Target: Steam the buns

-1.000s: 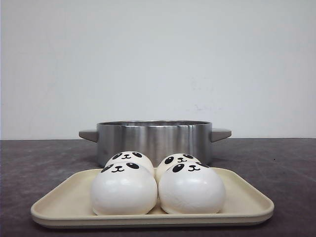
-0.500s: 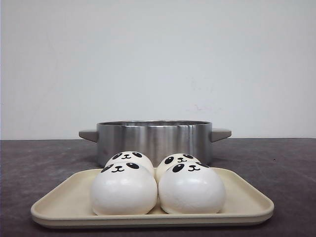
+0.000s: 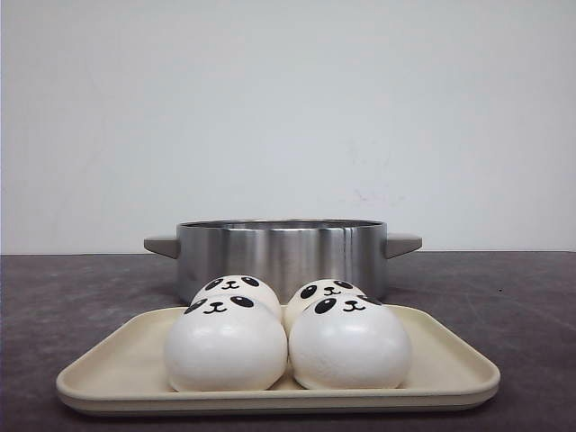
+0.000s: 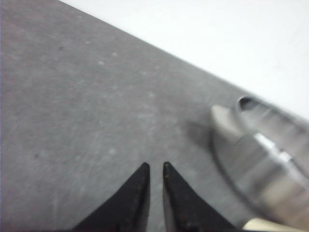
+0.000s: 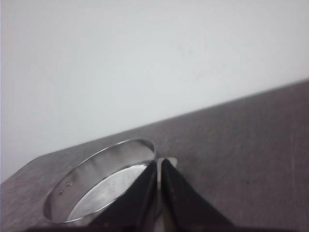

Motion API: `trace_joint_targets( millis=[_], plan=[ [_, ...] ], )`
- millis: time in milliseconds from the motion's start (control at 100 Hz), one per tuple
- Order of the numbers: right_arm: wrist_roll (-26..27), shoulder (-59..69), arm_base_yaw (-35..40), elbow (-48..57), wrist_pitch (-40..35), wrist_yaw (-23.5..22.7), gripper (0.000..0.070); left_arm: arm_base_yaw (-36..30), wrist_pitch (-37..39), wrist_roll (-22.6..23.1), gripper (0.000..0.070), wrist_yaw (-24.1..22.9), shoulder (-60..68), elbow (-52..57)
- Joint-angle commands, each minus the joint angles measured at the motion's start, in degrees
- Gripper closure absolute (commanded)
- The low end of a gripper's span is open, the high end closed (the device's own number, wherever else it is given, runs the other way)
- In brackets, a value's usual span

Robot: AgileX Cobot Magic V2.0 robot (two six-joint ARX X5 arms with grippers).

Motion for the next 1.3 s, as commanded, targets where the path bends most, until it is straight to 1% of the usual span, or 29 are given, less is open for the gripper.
trace_joint_targets(
  millis=[0, 60, 180, 230, 280, 340, 380, 430, 520, 550, 580, 600, 610, 620, 630, 650, 690, 710, 730, 750, 760, 820, 870, 960, 1030, 1150, 1290],
  plan=[
    [-1.40, 1.05, 0.00, 5.84, -2.47, -0.07, 0.0694, 0.00, 1.09, -0.70, 0.0697, 1.07, 0.35, 4.50],
    [-4.50, 3.74, 0.00, 11.43, -6.69, -0.11, 0.0694, 0.00, -2.08, 3.02, 0.0697, 2.29, 2.23, 9.03],
    [-12.28, 12.15, 0.07, 24.41, -15.76, -0.17, 0.0694, -0.28, -8.46, 8.31, 0.0696, 6.43, 10.25, 20.17],
    [-15.08, 15.87, 0.07, 30.10, -19.82, -0.09, 0.0694, -0.81, -10.49, 10.25, 0.0697, 6.75, 14.21, 25.24],
    [-16.81, 19.21, 0.11, 35.30, -23.26, 0.02, 0.0694, -1.46, -12.26, 12.31, 0.0697, 6.80, 18.18, 30.40],
    [-17.99, 22.91, 0.24, 40.76, -25.68, -0.02, 0.0694, -2.14, -14.45, 15.69, 0.0697, 6.82, 22.99, 36.54],
    [-18.21, 24.33, 0.28, 42.91, -26.08, -0.13, 0.0693, -2.51, -16.04, 17.75, 0.0697, 6.99, 25.97, 40.46],
    [-18.18, 25.90, 0.28, 45.13, -25.83, -1.38, 0.0694, -2.80, -18.05, 19.69, 0.0697, 7.63, 29.38, 44.89],
    [-17.51, 27.61, 0.28, 46.90, -24.02, -5.95, 0.0693, -2.89, -20.94, 19.98, 0.0691, 8.31, 34.03, 51.17],
    [-16.61, 27.93, 0.28, 46.95, -23.30, -7.65, 0.0692, -3.17, -21.22, 19.98, 0.0654, 8.28, 35.01, 52.57],
    [-15.56, 28.15, 0.28, 46.95, -22.88, -9.14, 0.0681, -3.45, -21.14, 19.87, 0.0587, 8.31, 35.65, 53.55],
    [-14.78, 28.30, 0.28, 46.93, -22.60, -9.99, 0.0653, -3.65, -21.00, 19.63, 0.0526, 8.31, 35.93, 54.03],
    [-14.38, 28.35, 0.28, 46.93, -22.56, -10.45, 0.0628, -3.76, -20.94, 19.50, 0.0494, 8.31, 36.02, 54.18],
    [-13.84, 28.41, 0.28, 46.93, -22.58, -11.08, 0.0581, -3.91, -20.87, 19.37, 0.0445, 8.31, 36.11, 54.42],
    [-13.62, 28.46, 0.28, 46.95, -22.58, -11.28, 0.0562, -3.96, -20.87, 19.28, 0.0428, 8.31, 36.13, 54.47],
    [-12.79, 28.63, 0.28, 46.93, -22.56, -11.98, 0.0473, -4.17, -20.65, 19.10, 0.0363, 8.28, 36.20, 54.62],
    [-10.91, 29.09, 0.28, 46.93, -22.60, -12.92, 0.0259, -4.72, -20.15, 18.45, 0.0263, 8.28, 36.17, 54.62],
    [-9.92, 29.33, 0.28, 46.93, -22.60, -13.42, 0.0152, -5.05, -20.11, 18.14, 0.0233, 8.28, 36.15, 54.62],
    [-9.09, 29.57, 0.28, 46.93, -22.60, -13.94, 0.0067, -5.42, -20.13, 17.97, 0.0217, 8.28, 36.15, 54.62],
    [-8.35, 29.90, 0.28, 46.93, -22.58, -14.40, 0.0016, -5.81, -20.20, 17.79, 0.0217, 8.31, 36.15, 54.62],
    [-8.07, 30.08, 0.28, 46.93, -22.56, -14.80, 0.0002, -6.05, -20.28, 17.64, 0.0218, 8.31, 36.15, 54.62],
    [-7.43, 31.34, 0.33, 46.93, -22.10, -16.96, 0.0000, -7.72, -21.03, 16.72, 0.0218, 8.33, 36.15, 54.62],
    [-7.54, 32.33, 0.63, 46.95, -21.49, -17.84, 0.0000, -9.42, -21.94, 16.74, 0.0218, 8.31, 36.11, 54.62],
    [-9.03, 34.36, 2.27, 46.95, -19.50, -17.40, 0.0003, -12.09, -24.17, 16.76, 0.0218, 8.31, 36.17, 54.62],
    [-8.90, 36.57, 4.63, 46.95, -18.45, -15.65, 0.0006, -13.84, -25.79, 16.76, 0.0218, 8.24, 36.35, 54.60],
    [-8.81, 42.14, 11.26, 47.47, -21.09, -9.53, 0.0015, -16.09, -27.23, 16.76, 0.0218, 8.20, 36.68, 54.60],
    [-8.81, 51.63, 20.81, 50.18, -31.43, 2.16, 0.0020, -17.92, -27.82, 16.74, 0.0218, 8.00, 36.70, 54.60]
  ],
)
